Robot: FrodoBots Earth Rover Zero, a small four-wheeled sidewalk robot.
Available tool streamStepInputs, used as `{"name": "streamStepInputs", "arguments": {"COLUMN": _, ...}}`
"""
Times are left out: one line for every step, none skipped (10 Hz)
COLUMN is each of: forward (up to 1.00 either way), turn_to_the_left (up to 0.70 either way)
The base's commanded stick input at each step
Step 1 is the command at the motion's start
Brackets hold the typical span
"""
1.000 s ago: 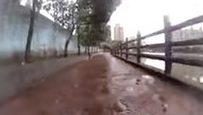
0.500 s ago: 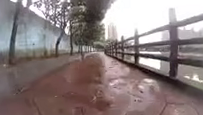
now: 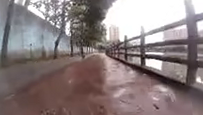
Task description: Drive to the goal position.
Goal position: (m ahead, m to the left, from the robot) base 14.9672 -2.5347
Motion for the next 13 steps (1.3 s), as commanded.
{"name": "streamStepInputs", "arguments": {"forward": 0.85, "turn_to_the_left": 0.02}}
{"name": "streamStepInputs", "arguments": {"forward": 0.85, "turn_to_the_left": 0.02}}
{"name": "streamStepInputs", "arguments": {"forward": 0.85, "turn_to_the_left": 0.02}}
{"name": "streamStepInputs", "arguments": {"forward": 0.85, "turn_to_the_left": 0.02}}
{"name": "streamStepInputs", "arguments": {"forward": 0.85, "turn_to_the_left": 0.02}}
{"name": "streamStepInputs", "arguments": {"forward": 0.85, "turn_to_the_left": 0.02}}
{"name": "streamStepInputs", "arguments": {"forward": 0.85, "turn_to_the_left": 0.02}}
{"name": "streamStepInputs", "arguments": {"forward": 0.85, "turn_to_the_left": 0.02}}
{"name": "streamStepInputs", "arguments": {"forward": 0.85, "turn_to_the_left": 0.02}}
{"name": "streamStepInputs", "arguments": {"forward": 0.85, "turn_to_the_left": 0.02}}
{"name": "streamStepInputs", "arguments": {"forward": 0.85, "turn_to_the_left": 0.02}}
{"name": "streamStepInputs", "arguments": {"forward": 0.85, "turn_to_the_left": 0.02}}
{"name": "streamStepInputs", "arguments": {"forward": 0.85, "turn_to_the_left": 0.02}}
